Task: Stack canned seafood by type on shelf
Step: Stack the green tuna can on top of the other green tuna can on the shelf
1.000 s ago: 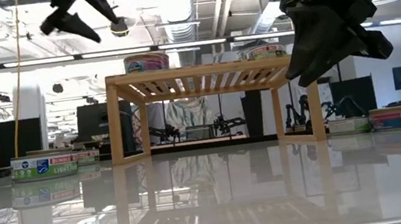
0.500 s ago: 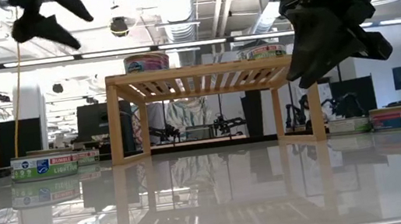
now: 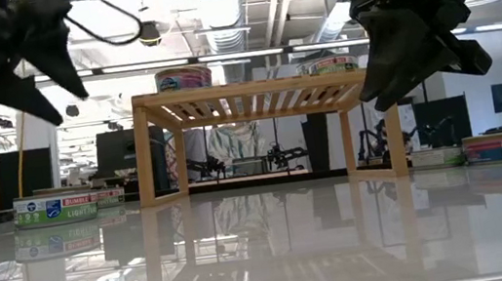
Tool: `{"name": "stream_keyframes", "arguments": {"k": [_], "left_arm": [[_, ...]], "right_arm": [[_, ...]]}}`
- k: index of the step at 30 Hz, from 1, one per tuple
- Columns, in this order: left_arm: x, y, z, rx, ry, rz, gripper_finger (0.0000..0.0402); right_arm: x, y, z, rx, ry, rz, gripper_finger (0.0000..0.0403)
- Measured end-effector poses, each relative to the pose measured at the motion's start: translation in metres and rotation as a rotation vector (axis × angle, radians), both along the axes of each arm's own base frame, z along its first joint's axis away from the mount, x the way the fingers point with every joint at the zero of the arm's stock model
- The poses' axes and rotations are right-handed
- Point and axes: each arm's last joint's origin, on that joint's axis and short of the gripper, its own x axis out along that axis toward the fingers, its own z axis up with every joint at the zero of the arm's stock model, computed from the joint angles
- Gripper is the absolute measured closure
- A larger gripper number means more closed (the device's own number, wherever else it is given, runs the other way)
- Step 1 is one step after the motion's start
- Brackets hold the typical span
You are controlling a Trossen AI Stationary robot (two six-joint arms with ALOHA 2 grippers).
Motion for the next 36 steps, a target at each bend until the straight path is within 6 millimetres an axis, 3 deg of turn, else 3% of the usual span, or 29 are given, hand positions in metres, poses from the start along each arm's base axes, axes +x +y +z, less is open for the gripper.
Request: {"name": "stream_keyframes", "arguments": {"k": [13, 29, 36], "left_arm": [[0.000, 0.044, -0.005, 0.115, 0.224, 0.027, 0.0118], [-0.029, 0.122, -0.010, 0.165, 0.609, 0.118, 0.0118], [-0.030, 0.139, -0.015, 0.164, 0.677, 0.121, 0.0118]], "right_arm": [[0.001, -0.002, 0.001, -0.044, -0.019, -0.026, 0.0305], [0.007, -0.022, 0.001, -0.040, -0.023, -0.107, 0.0305], [0.010, -0.023, 0.002, -0.031, -0.048, -0.112, 0.0305]]}}
